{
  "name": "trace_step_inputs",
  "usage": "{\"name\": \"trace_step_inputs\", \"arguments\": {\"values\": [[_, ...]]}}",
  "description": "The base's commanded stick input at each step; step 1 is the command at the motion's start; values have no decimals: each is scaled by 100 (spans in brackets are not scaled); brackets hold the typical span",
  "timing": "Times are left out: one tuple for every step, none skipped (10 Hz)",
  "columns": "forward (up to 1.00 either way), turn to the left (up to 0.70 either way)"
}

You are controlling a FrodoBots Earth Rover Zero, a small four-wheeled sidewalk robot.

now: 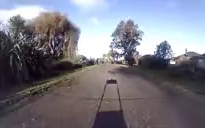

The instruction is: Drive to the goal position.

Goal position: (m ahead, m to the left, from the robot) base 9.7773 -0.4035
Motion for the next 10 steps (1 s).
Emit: {"name": "trace_step_inputs", "arguments": {"values": [[100,0],[100,0],[100,0],[100,0],[100,0],[100,0],[100,0],[100,0],[100,0],[100,0]]}}
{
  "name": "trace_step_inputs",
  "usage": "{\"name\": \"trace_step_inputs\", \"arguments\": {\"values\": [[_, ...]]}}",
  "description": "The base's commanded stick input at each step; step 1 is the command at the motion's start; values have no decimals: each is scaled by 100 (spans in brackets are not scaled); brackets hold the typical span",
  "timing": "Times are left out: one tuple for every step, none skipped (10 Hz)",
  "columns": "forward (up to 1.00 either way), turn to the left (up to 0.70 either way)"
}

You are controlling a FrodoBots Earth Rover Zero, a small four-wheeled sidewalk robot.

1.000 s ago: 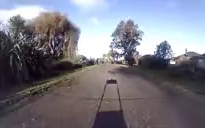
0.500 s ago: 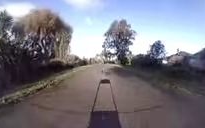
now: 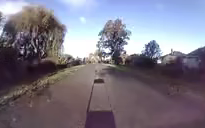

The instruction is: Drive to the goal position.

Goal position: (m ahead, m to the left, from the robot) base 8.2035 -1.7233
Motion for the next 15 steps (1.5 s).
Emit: {"name": "trace_step_inputs", "arguments": {"values": [[100,0],[100,0],[100,0],[100,0],[100,0],[100,0],[100,0],[100,0],[100,0],[100,0],[100,0],[100,0],[100,0],[100,0],[100,0]]}}
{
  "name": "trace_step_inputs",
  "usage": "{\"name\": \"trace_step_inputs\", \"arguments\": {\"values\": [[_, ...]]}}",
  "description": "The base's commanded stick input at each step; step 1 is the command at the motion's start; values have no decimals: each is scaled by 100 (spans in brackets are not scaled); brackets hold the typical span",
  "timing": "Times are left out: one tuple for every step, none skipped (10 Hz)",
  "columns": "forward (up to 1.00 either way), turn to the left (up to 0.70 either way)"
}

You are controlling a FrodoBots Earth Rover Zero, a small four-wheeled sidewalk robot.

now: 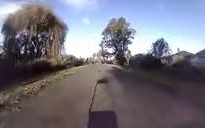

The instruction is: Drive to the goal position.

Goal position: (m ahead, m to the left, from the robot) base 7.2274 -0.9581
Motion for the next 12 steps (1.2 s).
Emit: {"name": "trace_step_inputs", "arguments": {"values": [[100,0],[100,0],[100,0],[100,0],[100,0],[100,0],[100,0],[100,0],[100,0],[100,0],[100,0],[100,0]]}}
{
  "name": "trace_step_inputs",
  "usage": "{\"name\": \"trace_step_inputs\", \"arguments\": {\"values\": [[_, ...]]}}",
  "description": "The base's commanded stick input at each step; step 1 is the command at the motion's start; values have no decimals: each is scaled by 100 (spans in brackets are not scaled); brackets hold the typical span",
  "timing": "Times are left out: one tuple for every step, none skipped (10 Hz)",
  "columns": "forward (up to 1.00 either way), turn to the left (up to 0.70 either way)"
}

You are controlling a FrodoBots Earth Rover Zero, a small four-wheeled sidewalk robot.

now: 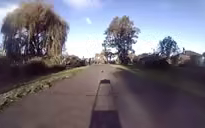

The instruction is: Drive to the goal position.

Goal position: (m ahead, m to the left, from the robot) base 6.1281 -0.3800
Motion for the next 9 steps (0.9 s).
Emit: {"name": "trace_step_inputs", "arguments": {"values": [[100,0],[100,0],[100,0],[100,0],[100,0],[100,0],[100,0],[100,0],[100,0]]}}
